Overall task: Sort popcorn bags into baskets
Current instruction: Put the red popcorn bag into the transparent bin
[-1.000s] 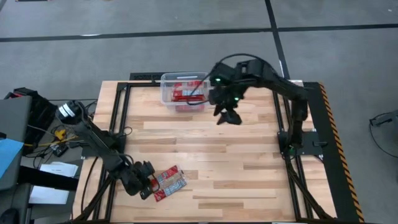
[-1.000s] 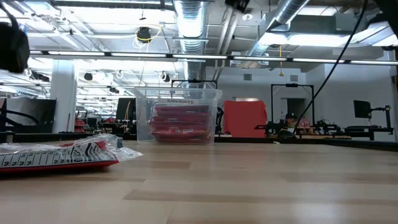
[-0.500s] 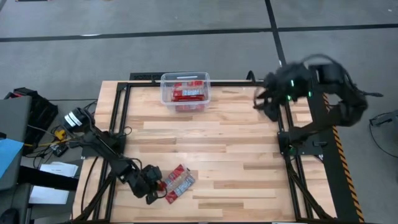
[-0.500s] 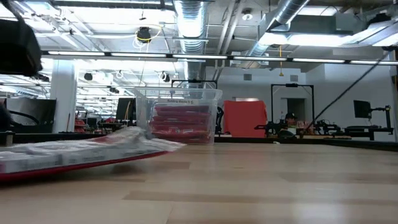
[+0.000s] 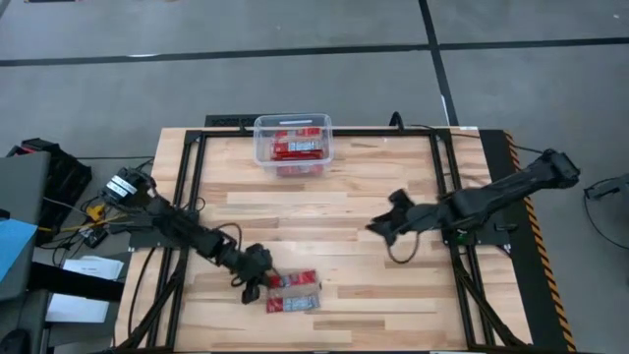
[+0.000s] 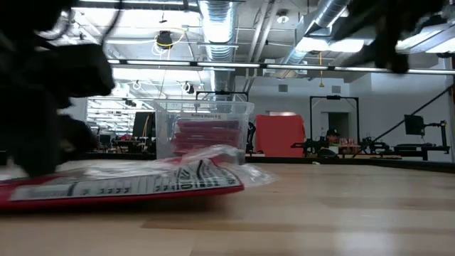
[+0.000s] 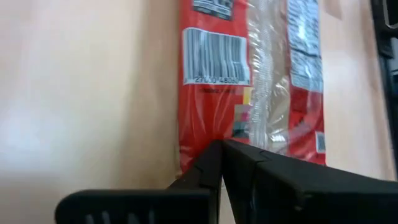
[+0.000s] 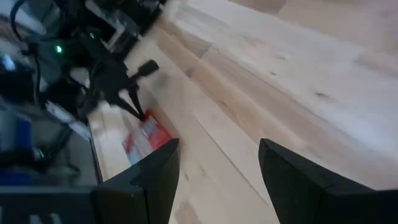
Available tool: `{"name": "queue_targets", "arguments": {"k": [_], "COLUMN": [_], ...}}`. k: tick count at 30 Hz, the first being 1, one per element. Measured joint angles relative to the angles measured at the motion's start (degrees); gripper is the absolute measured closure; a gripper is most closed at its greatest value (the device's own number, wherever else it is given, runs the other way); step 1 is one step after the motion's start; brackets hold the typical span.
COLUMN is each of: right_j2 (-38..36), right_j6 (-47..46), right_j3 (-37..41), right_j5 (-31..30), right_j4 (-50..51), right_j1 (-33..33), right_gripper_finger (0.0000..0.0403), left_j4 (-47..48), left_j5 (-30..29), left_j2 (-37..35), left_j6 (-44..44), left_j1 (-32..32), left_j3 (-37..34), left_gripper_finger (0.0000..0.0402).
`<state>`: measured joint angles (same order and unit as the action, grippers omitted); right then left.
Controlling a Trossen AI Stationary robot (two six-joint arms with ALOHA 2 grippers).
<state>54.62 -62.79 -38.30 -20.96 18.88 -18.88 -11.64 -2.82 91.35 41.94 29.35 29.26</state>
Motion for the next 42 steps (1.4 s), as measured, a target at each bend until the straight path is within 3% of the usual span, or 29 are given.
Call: {"name": "queue_targets", "arguments": {"k": [3,6,10,13,25,31,42], "right_j2": [6.8,14.5,24.7,30.9,47.8,56.4,65.3], "right_j6": [-1.7,-1.4,4.6,12.2,48.0,55.7,60.5], "right_j3": [5.6,5.8,2.3,-2.4,-22.6,-31.2,-39.3], "right_j5": [1.1,3.2,6.4,12.4,35.5,46.3,48.9], "right_j4": [-14.5,-22.5,-25.1,-25.4,-11.7,-6.0,5.6], "right_j1": [0.7,1.5,3.4,6.2,17.3,17.8,14.2], "right_gripper_finger": [0.0163,0.0163,0.0163,0.0163,0.0163,0.0163,0.0164], "left_j4": [0.1,-0.7,-6.7,-12.3,-14.7,-15.3,-16.0], "left_j5": [1.1,1.8,5.2,6.6,4.1,2.4,-0.5], "left_j2": [0.2,1.4,5.2,8.4,10.0,10.1,10.3], "left_j6": [-3.7,-4.4,-5.5,-5.7,-6.5,-5.9,-4.8], "left_j1": [-4.4,-8.5,-11.9,-12.9,-13.8,-13.8,-13.9], "left_j3": [0.0,0.0,0.1,0.1,0.3,0.3,0.3], "left_gripper_finger": [0.0402,0.0402,0.0401,0.0401,0.0401,0.0401,0.0401]}}
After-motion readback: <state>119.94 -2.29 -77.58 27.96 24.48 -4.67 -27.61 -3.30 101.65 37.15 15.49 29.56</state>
